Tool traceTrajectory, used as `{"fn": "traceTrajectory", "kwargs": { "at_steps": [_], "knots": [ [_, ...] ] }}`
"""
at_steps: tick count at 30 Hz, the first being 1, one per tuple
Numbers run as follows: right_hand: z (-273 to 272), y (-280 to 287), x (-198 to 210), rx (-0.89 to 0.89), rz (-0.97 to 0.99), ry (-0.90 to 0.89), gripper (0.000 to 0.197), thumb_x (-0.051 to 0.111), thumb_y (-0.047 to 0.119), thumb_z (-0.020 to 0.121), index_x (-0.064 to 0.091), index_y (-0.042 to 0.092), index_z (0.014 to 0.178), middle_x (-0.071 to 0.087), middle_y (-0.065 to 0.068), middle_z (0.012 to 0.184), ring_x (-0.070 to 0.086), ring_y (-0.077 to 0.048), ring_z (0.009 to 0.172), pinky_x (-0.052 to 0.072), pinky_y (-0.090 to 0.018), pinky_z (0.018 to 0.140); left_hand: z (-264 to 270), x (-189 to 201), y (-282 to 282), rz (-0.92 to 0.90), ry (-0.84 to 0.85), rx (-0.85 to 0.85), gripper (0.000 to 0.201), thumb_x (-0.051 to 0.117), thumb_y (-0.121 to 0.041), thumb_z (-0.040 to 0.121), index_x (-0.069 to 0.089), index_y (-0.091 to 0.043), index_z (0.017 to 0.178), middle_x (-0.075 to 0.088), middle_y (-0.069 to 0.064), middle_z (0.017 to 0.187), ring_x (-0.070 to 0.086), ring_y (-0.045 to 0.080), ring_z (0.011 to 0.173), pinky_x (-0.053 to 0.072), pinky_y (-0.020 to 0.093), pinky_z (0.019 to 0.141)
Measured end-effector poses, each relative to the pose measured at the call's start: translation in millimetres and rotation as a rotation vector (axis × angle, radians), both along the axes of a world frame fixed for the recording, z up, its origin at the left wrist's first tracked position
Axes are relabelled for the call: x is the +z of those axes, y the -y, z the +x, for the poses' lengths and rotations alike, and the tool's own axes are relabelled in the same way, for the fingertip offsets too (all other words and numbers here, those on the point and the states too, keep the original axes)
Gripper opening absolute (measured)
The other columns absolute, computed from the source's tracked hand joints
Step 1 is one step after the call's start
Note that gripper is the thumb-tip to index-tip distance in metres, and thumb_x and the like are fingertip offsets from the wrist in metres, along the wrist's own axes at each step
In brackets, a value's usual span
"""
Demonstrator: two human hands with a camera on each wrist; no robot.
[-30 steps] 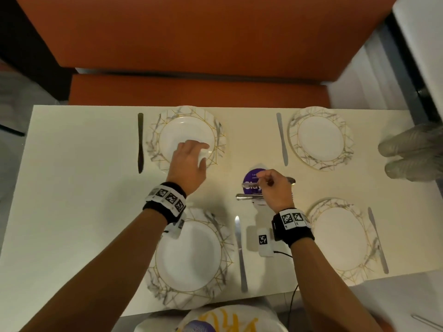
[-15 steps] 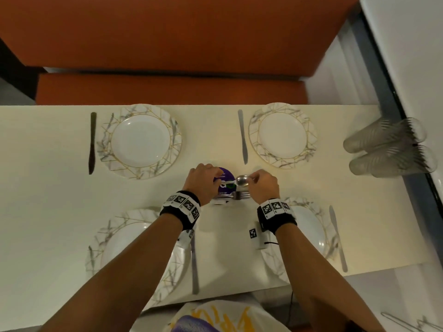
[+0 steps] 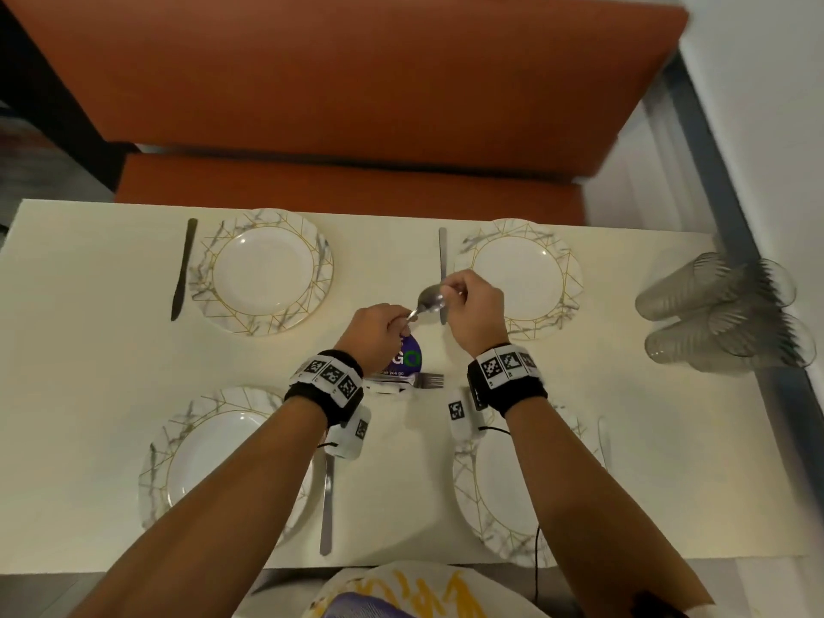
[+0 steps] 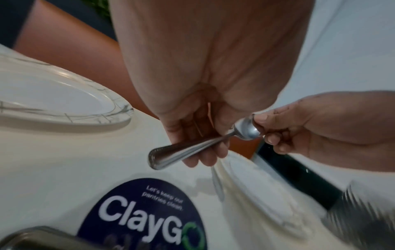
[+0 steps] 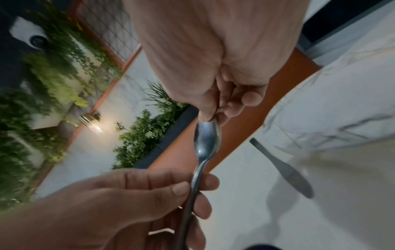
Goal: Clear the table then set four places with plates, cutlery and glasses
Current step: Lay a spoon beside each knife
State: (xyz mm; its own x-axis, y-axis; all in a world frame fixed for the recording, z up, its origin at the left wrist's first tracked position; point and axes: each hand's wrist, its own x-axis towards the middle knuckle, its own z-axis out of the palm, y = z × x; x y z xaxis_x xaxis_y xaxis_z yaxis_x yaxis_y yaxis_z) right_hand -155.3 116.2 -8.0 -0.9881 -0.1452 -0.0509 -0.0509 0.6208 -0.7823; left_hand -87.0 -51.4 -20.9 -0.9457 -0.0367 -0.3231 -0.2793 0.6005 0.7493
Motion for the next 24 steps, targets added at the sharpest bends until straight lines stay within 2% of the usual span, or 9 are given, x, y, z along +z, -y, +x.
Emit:
{"fn": "traceTrajectory", "kwargs": {
  "at_steps": [2, 4, 8, 10, 12, 14, 17, 20, 24],
  "knots": [
    [-6.2, 4.1, 11.3, 0.016, -0.026, -0.045, 0.010, 0.063, 0.009, 0.095, 0.070, 0.009, 0.102, 0.067, 0.002, 0.091, 0.060, -0.010, 0.081, 0.041, -0.005, 0.069, 0.5, 10.6, 0.1, 0.112, 0.002, 0.083, 0.025, 0.050, -0.009, 0.103, 0.075, -0.012, 0.105, 0.075, 0.002, 0.093, 0.066, 0.009, 0.073, 0.054, 0.022, 0.073],
    [-7.7, 10.2, 18.6, 0.014, -0.072, -0.064, 0.009, 0.065, 0.010, 0.095, 0.071, 0.010, 0.101, 0.067, 0.004, 0.092, 0.060, -0.008, 0.082, 0.042, -0.004, 0.071, 3.5, 19.5, 0.9, 0.244, 0.034, 0.170, 0.021, 0.054, -0.009, 0.103, 0.074, -0.012, 0.108, 0.078, 0.001, 0.095, 0.067, 0.005, 0.066, 0.056, 0.018, 0.066],
    [1.8, 22.6, 19.9, -0.070, -0.168, 0.066, 0.019, 0.070, 0.025, 0.092, 0.070, 0.016, 0.108, 0.067, 0.008, 0.091, 0.062, -0.009, 0.082, 0.050, -0.023, 0.076, 14.5, 26.5, 7.4, 0.407, 0.063, 0.290, 0.017, 0.061, -0.008, 0.101, 0.075, -0.008, 0.109, 0.079, 0.008, 0.096, 0.075, 0.017, 0.078, 0.058, 0.022, 0.066],
    [14.6, 25.9, 15.6, -0.091, -0.194, 0.199, 0.028, 0.073, 0.034, 0.090, 0.071, 0.016, 0.110, 0.065, 0.012, 0.088, 0.061, -0.004, 0.082, 0.050, -0.022, 0.076, 24.2, 27.3, 9.7, 0.503, 0.085, 0.342, 0.016, 0.060, -0.005, 0.102, 0.074, -0.006, 0.109, 0.078, 0.014, 0.096, 0.075, 0.021, 0.076, 0.058, 0.022, 0.062],
    [30.1, 31.4, 7.4, -0.054, -0.199, 0.283, 0.030, 0.078, 0.037, 0.086, 0.074, 0.014, 0.106, 0.069, 0.010, 0.087, 0.065, -0.005, 0.082, 0.055, -0.024, 0.077, 35.1, 25.0, 14.1, 0.578, 0.095, 0.377, 0.013, 0.061, -0.003, 0.101, 0.074, -0.007, 0.103, 0.077, 0.015, 0.090, 0.075, 0.027, 0.075, 0.061, 0.029, 0.063],
    [45.2, 39.8, 1.2, -0.006, -0.184, 0.311, 0.024, 0.080, 0.033, 0.085, 0.076, 0.013, 0.099, 0.072, 0.007, 0.085, 0.067, -0.006, 0.078, 0.057, -0.025, 0.077, 45.4, 17.9, 21.0, 0.586, 0.098, 0.399, 0.010, 0.065, -0.005, 0.099, 0.075, -0.007, 0.100, 0.077, 0.012, 0.085, 0.075, 0.030, 0.074, 0.065, 0.045, 0.071],
    [61.6, 51.4, -2.7, 0.025, -0.150, 0.320, 0.022, 0.079, 0.031, 0.086, 0.078, 0.012, 0.098, 0.074, 0.005, 0.085, 0.067, -0.001, 0.077, 0.050, -0.014, 0.070, 60.8, 12.4, 31.5, 0.549, 0.108, 0.406, 0.007, 0.073, -0.016, 0.094, 0.079, -0.013, 0.097, 0.078, 0.014, 0.089, 0.076, 0.040, 0.084, 0.061, 0.061, 0.083],
    [74.8, 56.0, -3.3, 0.014, -0.141, 0.329, 0.022, 0.077, 0.030, 0.088, 0.079, 0.012, 0.099, 0.077, 0.002, 0.089, 0.069, -0.006, 0.080, 0.050, -0.015, 0.072, 76.3, 6.6, 38.5, 0.543, 0.099, 0.398, 0.007, 0.074, -0.019, 0.091, 0.081, -0.020, 0.093, 0.079, 0.013, 0.093, 0.075, 0.041, 0.092, 0.059, 0.061, 0.089],
    [101.2, 58.5, -19.7, -0.051, -0.173, 0.421, 0.019, 0.074, 0.030, 0.090, 0.080, 0.013, 0.097, 0.077, -0.001, 0.085, 0.072, -0.019, 0.081, 0.058, -0.031, 0.078, 100.2, 1.7, 52.6, 0.553, 0.102, 0.466, 0.010, 0.070, -0.010, 0.096, 0.079, -0.012, 0.097, 0.079, 0.014, 0.090, 0.078, 0.035, 0.087, 0.063, 0.053, 0.084]
  ]
}}
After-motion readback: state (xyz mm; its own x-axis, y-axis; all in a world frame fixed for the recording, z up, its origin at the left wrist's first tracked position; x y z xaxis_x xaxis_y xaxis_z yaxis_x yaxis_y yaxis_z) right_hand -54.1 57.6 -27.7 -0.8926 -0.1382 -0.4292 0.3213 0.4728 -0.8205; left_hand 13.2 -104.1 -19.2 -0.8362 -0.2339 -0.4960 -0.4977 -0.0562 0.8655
